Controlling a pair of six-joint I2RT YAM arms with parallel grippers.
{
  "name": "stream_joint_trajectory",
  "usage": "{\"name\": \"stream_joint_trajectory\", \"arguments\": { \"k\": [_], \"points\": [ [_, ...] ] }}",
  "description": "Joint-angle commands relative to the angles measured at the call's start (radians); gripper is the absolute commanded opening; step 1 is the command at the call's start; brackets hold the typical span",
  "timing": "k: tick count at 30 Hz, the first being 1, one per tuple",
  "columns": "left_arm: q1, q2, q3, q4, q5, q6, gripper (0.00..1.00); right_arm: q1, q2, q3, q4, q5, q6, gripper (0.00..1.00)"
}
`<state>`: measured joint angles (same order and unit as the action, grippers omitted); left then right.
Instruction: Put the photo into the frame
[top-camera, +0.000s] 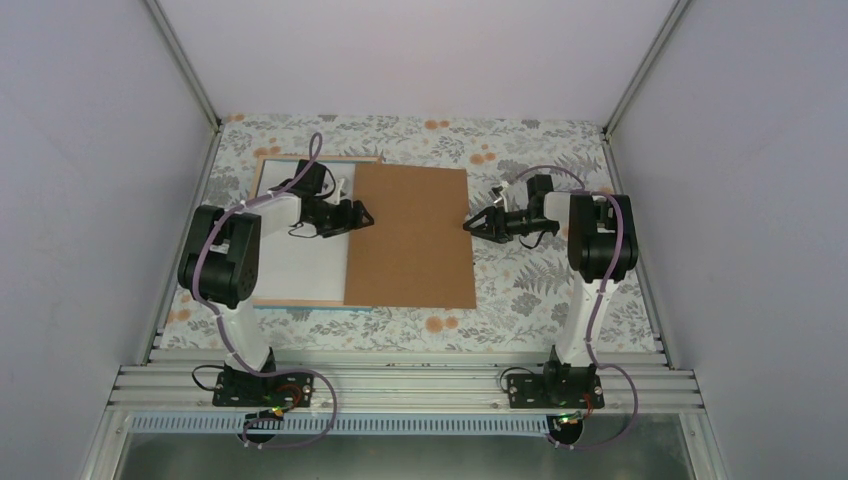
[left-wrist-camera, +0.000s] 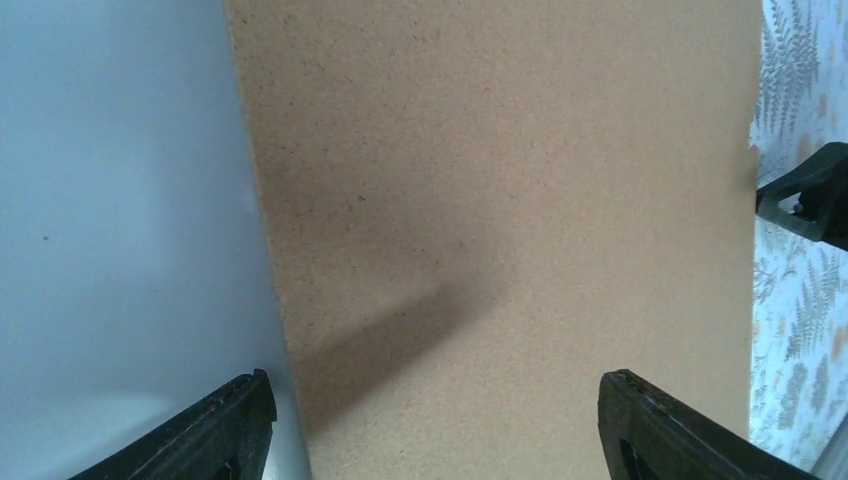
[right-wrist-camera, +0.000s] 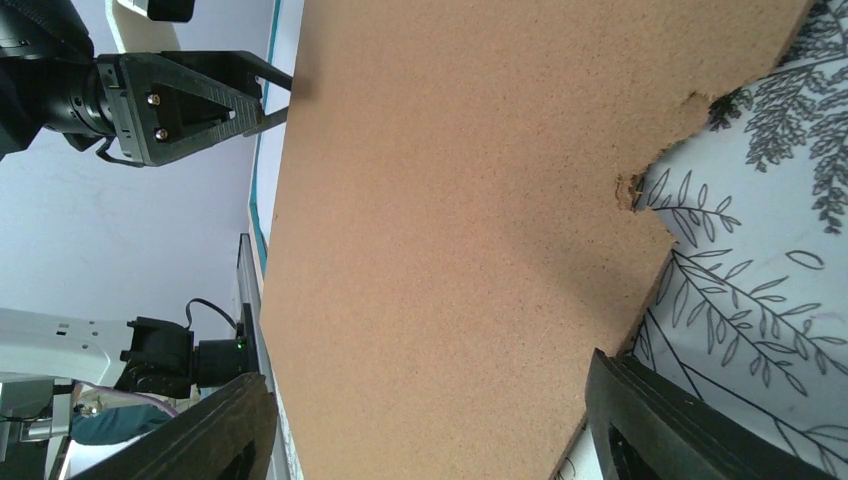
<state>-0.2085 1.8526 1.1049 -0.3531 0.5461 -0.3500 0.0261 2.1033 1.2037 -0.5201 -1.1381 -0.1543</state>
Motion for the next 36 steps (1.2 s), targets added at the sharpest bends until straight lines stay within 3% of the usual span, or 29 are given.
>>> {"name": "stream_joint_trajectory", "arguments": {
  "k": [1,15,25,27,29,36],
  "points": [
    [-0.002,0.016,0.028,0.029,0.091,-0.012,0.78,0.011,0.071,-0.036,-0.056,0.185,0.016,0.79],
    [-0.096,-0.111,0.072,0.136,0.276,-0.047,0.39,0.017,0.067,-0.023,-0.059,0.144,0.000,0.75],
    [-0.117,-0.024,0.131,0.142,0.303,-0.122,0.36,0.017,0.024,-0.001,-0.056,0.112,-0.009,0.76],
    [-0.117,-0.018,0.166,0.119,0.300,-0.109,0.25,0.013,0.011,0.007,-0.060,0.113,-0.014,0.78],
    [-0.117,-0.019,0.207,0.093,0.297,-0.091,0.06,0.002,-0.019,0.013,-0.061,0.112,-0.017,0.81],
    [-0.120,-0.072,0.437,-0.104,0.202,0.103,0.02,-0.104,-0.183,0.055,-0.082,0.125,-0.056,0.96]
  ]
}}
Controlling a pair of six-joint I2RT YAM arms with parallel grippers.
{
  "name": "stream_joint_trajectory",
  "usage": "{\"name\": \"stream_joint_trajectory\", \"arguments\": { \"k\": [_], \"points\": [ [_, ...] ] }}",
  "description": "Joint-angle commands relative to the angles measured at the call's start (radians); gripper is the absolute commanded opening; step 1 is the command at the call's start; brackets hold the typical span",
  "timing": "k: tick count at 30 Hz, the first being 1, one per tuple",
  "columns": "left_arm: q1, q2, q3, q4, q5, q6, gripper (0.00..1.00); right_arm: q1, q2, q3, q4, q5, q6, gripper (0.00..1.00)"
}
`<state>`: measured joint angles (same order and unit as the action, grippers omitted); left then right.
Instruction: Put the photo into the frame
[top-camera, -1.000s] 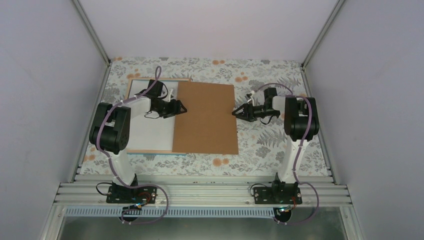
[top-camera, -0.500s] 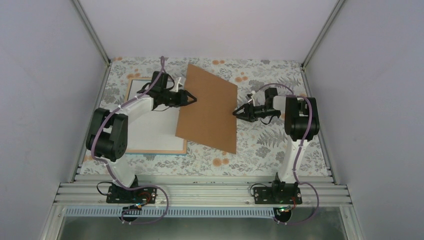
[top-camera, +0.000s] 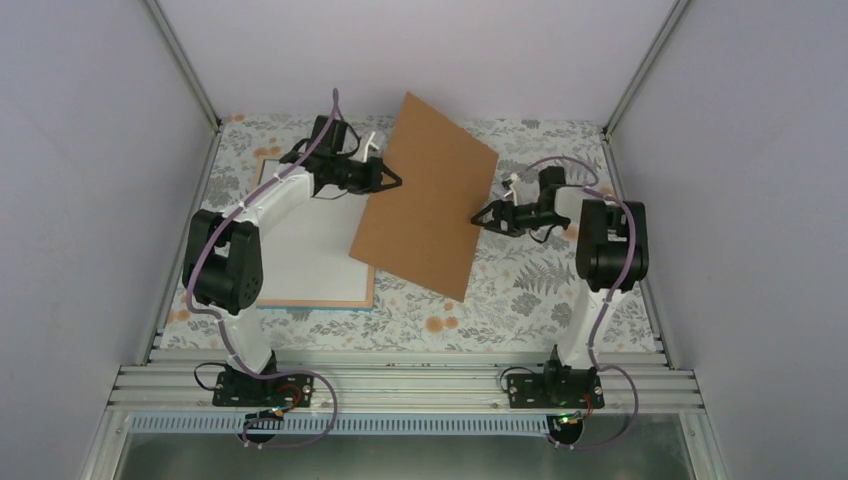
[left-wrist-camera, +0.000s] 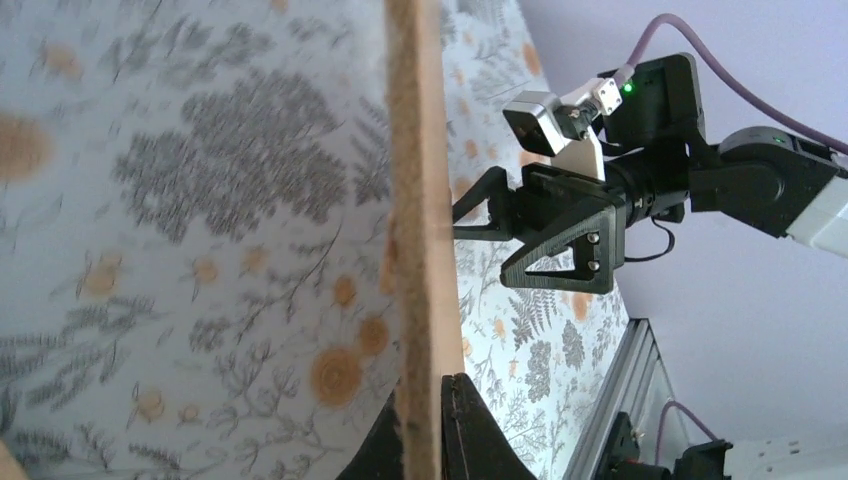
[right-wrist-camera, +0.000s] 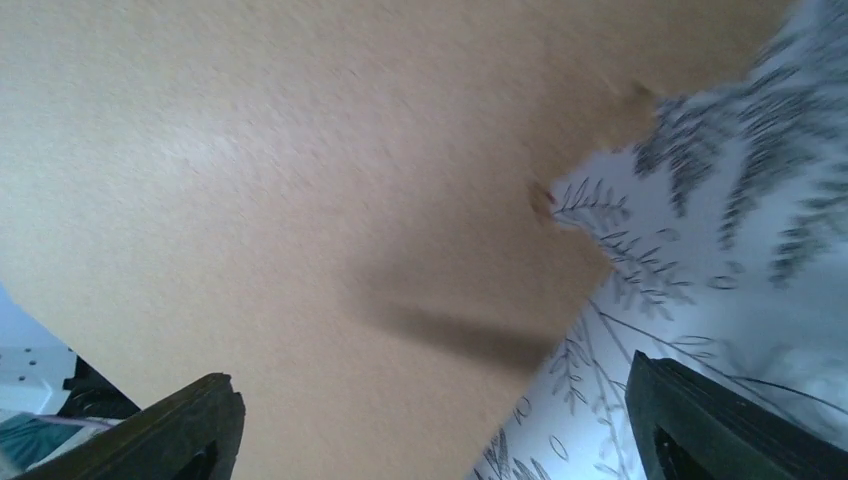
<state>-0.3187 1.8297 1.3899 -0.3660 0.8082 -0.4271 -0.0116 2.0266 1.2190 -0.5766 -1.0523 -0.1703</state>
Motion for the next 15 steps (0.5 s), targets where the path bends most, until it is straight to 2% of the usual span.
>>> {"name": "stream_joint_trajectory", "arguments": {
  "k": [1,7,10,13,15],
  "points": [
    [-0.012,-0.053,0.198,-0.128,-0.081,0.208,0.02,-0.093,-0.137,0.049,-0.031,0.037,-0.044,0.97],
    [-0.020,-0.066,0.439,-0.297,-0.249,0.379,0.02,-0.269,-0.313,0.109,-0.048,0.043,-0.060,1.00],
    [-0.039,-0.087,0.520,-0.342,-0.363,0.487,0.02,-0.325,-0.419,0.122,-0.022,0.092,-0.053,1.00],
    [-0.082,-0.151,0.517,-0.324,-0.479,0.647,0.02,-0.354,-0.498,0.142,0.021,0.171,-0.046,1.00],
    [-0.110,-0.236,0.432,-0.241,-0.541,0.781,0.02,-0.361,-0.530,0.168,0.045,0.221,-0.049,1.00]
  ]
}}
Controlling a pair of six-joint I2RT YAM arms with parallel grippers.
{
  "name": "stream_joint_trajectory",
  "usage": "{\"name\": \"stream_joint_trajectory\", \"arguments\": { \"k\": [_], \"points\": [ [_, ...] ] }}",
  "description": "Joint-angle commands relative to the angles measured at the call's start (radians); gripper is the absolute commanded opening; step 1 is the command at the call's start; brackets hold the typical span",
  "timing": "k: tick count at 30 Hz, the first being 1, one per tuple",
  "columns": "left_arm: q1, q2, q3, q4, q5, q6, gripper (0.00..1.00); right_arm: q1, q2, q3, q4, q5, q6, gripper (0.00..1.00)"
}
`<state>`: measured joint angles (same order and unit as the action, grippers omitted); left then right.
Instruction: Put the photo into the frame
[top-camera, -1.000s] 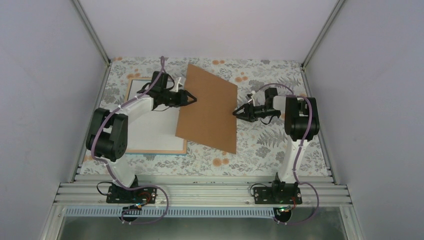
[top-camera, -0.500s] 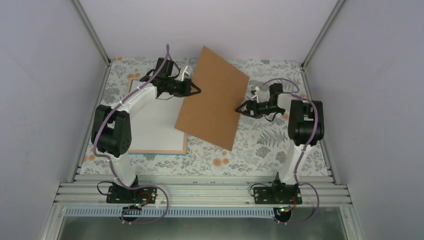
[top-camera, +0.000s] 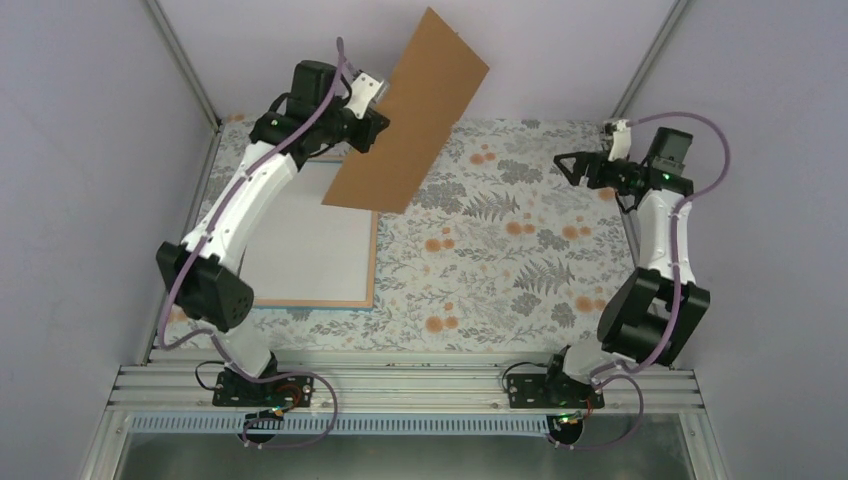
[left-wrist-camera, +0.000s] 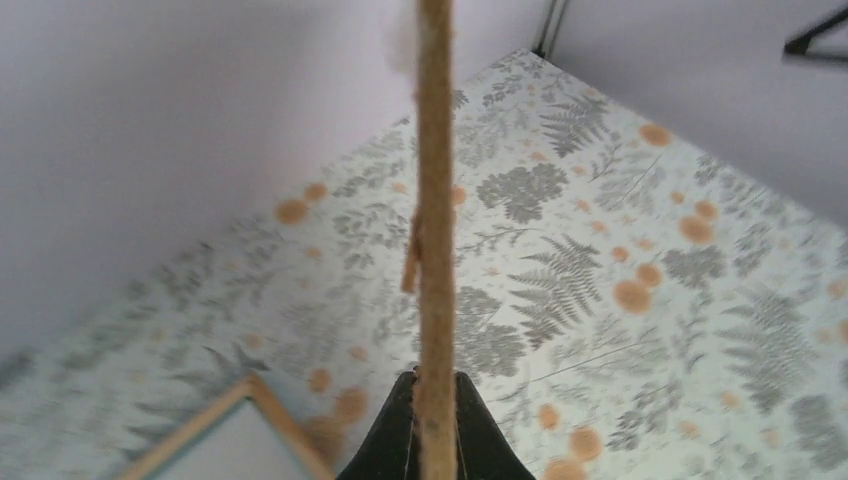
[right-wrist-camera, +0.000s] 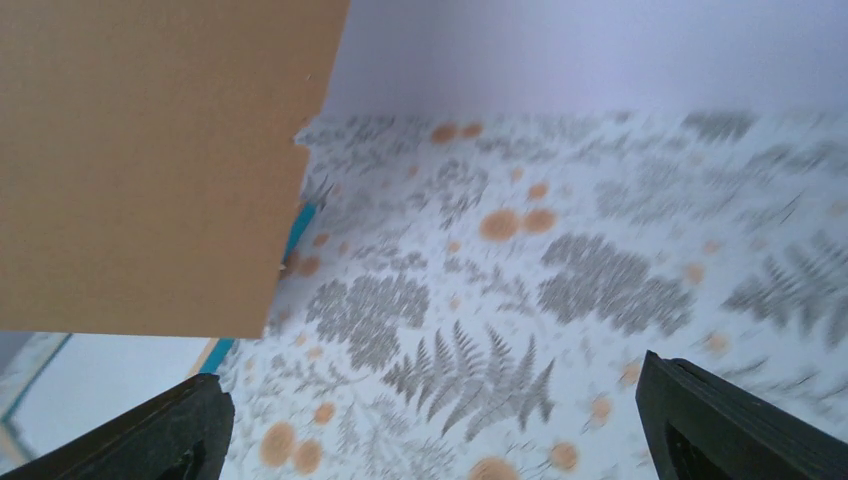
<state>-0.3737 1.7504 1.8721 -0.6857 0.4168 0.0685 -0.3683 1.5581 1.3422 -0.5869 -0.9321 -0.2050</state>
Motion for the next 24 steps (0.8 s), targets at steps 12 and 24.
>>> {"name": "stream_joint_trajectory", "arguments": {
  "k": [12,24],
  "points": [
    [-0.213,-0.601,-0.567,0.302,-0.288,1.089,0.02,-0.021,0.006,0.455,-0.130,-0.017,-0.126,1.00],
    [-0.292,-1.027,-1.158,0.670,-0.149,1.724,0.02,0.194,0.139,0.459,-0.474,-0.187,-0.300,0.98]
  ]
}}
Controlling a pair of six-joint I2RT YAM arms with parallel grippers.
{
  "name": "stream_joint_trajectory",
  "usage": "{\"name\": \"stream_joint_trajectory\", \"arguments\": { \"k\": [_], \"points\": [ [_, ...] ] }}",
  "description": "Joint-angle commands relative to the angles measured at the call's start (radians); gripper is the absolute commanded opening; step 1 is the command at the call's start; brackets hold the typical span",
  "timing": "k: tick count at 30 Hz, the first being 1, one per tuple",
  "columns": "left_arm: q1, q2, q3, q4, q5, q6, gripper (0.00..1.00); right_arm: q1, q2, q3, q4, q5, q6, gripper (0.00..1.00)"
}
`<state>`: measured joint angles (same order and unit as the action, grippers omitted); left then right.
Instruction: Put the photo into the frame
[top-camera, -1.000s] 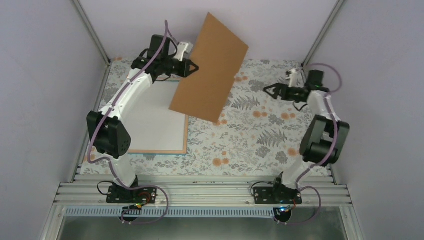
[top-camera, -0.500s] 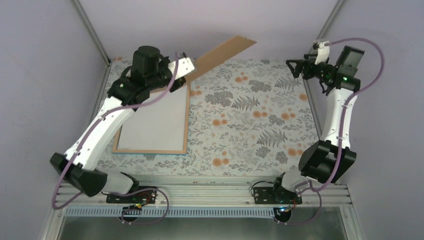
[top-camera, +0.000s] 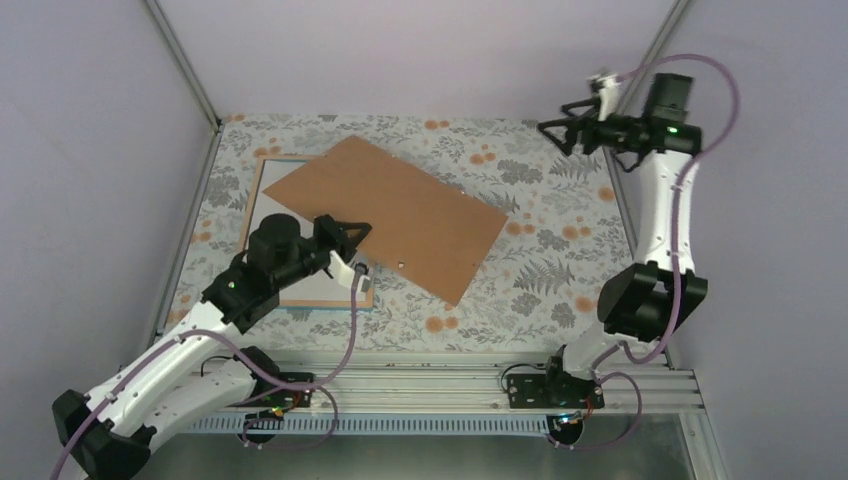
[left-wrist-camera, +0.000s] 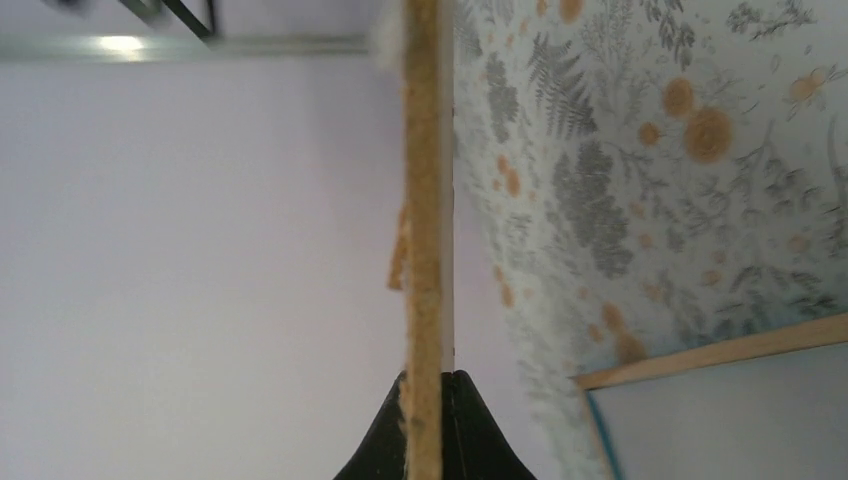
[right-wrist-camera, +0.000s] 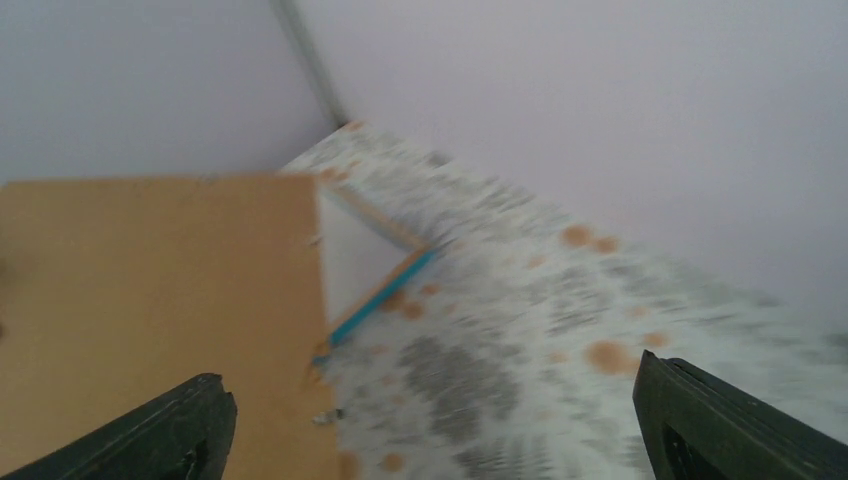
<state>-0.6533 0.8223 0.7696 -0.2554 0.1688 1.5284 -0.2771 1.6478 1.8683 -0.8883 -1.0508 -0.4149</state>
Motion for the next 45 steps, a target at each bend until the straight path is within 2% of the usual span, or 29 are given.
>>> {"name": "stream_joint_trajectory", "arguments": {
  "k": [1,6,11,20,26,32,40,44,45],
  "points": [
    [-0.014,-0.122,-0.085,0.253,0.122,0.306,0.02,0.126,0.052,-0.087,-0.182,-0.072,-0.098,0.98],
    [-0.014,-0.213,-0.194,0.306,0.238,0.464,0.02,0.212,0.092,-0.120,-0.259,-0.077,-0.147,0.97],
    [-0.014,-0.262,-0.243,0.290,0.302,0.546,0.02,0.250,0.145,-0.145,-0.381,-0.169,-0.207,0.97],
    [-0.014,-0.291,-0.275,0.303,0.353,0.594,0.02,0.349,0.158,-0.286,-0.398,-0.262,-0.213,0.95],
    [-0.014,-0.292,-0.281,0.323,0.384,0.607,0.02,0.435,0.166,-0.309,-0.397,-0.307,-0.230,0.92],
    [-0.014,-0.291,-0.287,0.323,0.383,0.610,0.02,0.446,0.177,-0.330,-0.397,-0.388,-0.235,0.67],
    [-0.014,-0.293,-0.315,0.331,0.349,0.610,0.03,0.446,0.153,-0.377,-0.397,-0.458,-0.231,0.28],
    [-0.014,-0.283,-0.321,0.345,0.320,0.602,0.09,0.446,0.146,-0.396,-0.397,-0.484,-0.229,0.05],
    [-0.014,-0.280,-0.321,0.347,0.305,0.600,0.14,0.446,0.146,-0.399,-0.397,-0.490,-0.227,0.04]
  ]
}}
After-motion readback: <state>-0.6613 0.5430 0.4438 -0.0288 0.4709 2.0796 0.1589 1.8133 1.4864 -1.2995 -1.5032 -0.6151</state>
